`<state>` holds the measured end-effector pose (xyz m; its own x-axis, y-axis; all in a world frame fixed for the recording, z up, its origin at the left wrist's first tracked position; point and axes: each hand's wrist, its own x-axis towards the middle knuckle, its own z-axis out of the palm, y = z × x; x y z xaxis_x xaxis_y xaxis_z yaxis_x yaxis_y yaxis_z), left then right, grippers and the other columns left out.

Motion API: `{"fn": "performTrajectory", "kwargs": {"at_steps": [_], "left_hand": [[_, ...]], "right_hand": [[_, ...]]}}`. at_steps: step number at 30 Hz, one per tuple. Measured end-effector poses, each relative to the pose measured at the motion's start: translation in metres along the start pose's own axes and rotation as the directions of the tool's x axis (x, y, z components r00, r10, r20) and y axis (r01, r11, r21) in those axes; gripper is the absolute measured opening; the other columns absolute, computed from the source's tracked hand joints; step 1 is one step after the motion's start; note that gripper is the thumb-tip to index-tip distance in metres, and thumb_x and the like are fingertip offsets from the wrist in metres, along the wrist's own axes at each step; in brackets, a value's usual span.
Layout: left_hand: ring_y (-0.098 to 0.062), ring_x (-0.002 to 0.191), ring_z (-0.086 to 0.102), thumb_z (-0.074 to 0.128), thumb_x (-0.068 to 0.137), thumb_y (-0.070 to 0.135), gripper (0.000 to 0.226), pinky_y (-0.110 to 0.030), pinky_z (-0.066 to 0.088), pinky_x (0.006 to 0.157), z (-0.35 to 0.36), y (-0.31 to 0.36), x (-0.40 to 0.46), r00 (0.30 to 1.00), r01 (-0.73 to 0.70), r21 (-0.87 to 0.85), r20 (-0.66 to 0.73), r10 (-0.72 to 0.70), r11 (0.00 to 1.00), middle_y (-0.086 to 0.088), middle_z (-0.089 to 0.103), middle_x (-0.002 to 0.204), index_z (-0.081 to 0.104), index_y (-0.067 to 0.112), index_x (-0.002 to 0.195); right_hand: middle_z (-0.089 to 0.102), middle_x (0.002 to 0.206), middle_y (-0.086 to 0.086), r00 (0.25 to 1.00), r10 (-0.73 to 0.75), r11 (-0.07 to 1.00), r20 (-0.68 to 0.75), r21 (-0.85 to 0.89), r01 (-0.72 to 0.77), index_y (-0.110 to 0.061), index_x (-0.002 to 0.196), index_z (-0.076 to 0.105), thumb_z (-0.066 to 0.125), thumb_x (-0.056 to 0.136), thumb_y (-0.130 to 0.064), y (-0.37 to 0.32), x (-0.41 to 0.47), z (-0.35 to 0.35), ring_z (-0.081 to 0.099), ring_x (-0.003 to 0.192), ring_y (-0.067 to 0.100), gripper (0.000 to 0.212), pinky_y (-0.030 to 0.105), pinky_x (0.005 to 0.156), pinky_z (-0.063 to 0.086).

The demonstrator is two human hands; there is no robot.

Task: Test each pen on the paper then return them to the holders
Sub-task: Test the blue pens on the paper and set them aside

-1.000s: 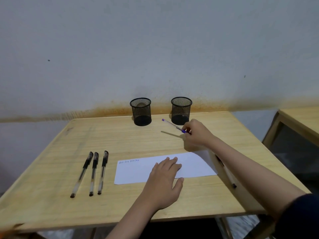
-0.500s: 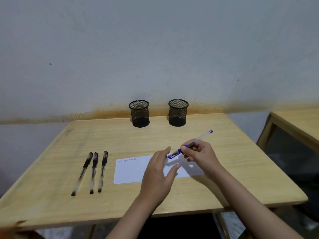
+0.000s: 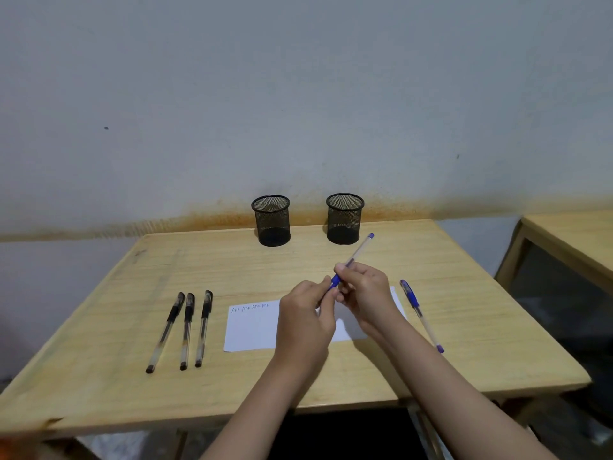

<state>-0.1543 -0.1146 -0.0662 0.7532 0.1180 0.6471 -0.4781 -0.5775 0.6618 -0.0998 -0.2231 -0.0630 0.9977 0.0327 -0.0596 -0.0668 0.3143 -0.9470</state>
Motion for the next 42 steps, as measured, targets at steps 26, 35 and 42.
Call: {"fn": "performTrajectory", "kwargs": {"at_steps": [26,35,42], "left_hand": [[-0.022,0.097,0.062,0.069,0.08,0.019,0.011,-0.048,0.046,0.094,-0.041,-0.106,0.059,0.771,0.54,0.288,0.206,-0.602,0.791,0.009,0.065,0.081,0.072,0.029,0.082],[-0.025,0.096,0.064,0.074,0.075,0.018,0.013,-0.048,0.052,0.089,-0.036,-0.128,0.07,0.68,0.639,0.239,0.269,-0.682,0.731,0.002,0.07,0.097,0.073,0.028,0.083],[-0.007,0.096,0.053,0.06,0.087,0.021,0.022,-0.028,0.039,0.085,-0.055,-0.074,0.039,0.867,0.463,0.204,0.097,-0.488,0.863,0.005,0.053,0.112,0.065,0.019,0.108]], "right_hand": [[0.05,0.06,0.004,0.99,-0.119,0.974,-0.077,-0.202,0.101,-0.005,0.081,0.064,0.058,0.092,-0.009,-0.009,0.006,-0.009,0.045,0.056,0.014,0.013,0.023,0.053,0.043],[0.05,0.058,0.003,0.993,-0.09,0.975,-0.073,-0.211,0.073,-0.006,0.08,0.065,0.059,0.091,-0.01,0.002,0.011,-0.011,0.044,0.054,0.013,0.013,0.022,0.051,0.041],[0.05,0.061,0.004,0.996,-0.084,0.972,-0.035,-0.223,0.074,-0.01,0.077,0.064,0.059,0.091,-0.012,0.009,0.013,0.002,0.047,0.057,0.013,0.015,0.021,0.053,0.042]]}}
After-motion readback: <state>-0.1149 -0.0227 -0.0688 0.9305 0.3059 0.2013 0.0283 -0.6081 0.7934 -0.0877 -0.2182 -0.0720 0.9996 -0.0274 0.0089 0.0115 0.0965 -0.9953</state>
